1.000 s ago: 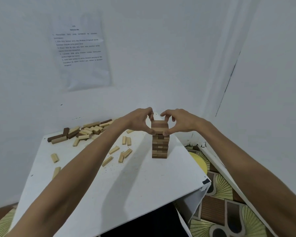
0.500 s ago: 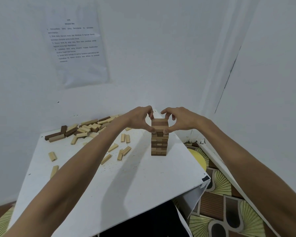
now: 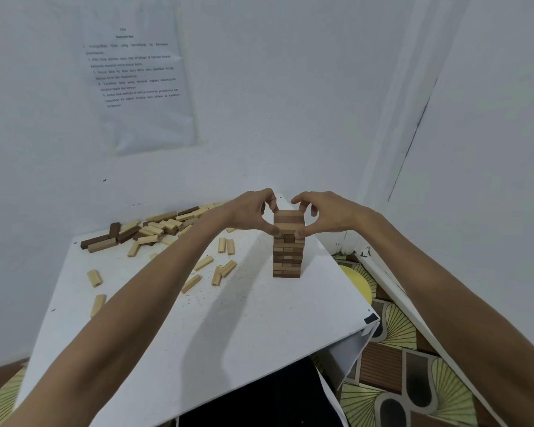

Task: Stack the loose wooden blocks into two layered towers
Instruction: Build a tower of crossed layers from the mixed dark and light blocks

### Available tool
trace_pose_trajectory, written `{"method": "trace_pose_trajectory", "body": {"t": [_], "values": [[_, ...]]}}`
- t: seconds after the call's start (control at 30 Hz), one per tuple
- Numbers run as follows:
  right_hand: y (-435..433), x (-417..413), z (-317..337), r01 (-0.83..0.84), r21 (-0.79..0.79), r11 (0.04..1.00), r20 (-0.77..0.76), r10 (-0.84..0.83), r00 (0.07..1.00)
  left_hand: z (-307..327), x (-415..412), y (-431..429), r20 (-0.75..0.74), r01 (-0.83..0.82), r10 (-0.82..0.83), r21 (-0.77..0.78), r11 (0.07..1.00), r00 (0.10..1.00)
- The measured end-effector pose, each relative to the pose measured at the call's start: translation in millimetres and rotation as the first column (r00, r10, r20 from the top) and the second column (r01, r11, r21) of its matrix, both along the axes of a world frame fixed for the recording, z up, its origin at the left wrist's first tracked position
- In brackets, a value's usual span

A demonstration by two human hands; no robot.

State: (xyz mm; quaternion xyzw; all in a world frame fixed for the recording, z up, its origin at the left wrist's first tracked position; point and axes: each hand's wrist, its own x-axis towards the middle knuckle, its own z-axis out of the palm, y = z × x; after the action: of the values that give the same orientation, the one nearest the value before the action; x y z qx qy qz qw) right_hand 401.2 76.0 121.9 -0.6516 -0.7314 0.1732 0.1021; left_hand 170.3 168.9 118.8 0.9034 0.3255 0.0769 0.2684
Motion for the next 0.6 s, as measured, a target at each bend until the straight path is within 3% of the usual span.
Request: {"method": "trace_pose_trajectory", "body": {"t": [0.27, 0.6], "values": [[-4.6, -4.1, 2.5, 0.025, -0.051, 0.998, -0.018, -0.026, 1.0, -2.2, -7.6, -0.5, 0.085, 0.012, -0.007, -0.06, 0.998, 0.996], [-4.8, -40.9, 21.7, -0.04, 0.112, 0.993, -0.022, 0.043, 0.999, 1.2, -49.2, 6.4, 0.07, -0.051, 0.052, -0.014, 0.999, 0.996]]}}
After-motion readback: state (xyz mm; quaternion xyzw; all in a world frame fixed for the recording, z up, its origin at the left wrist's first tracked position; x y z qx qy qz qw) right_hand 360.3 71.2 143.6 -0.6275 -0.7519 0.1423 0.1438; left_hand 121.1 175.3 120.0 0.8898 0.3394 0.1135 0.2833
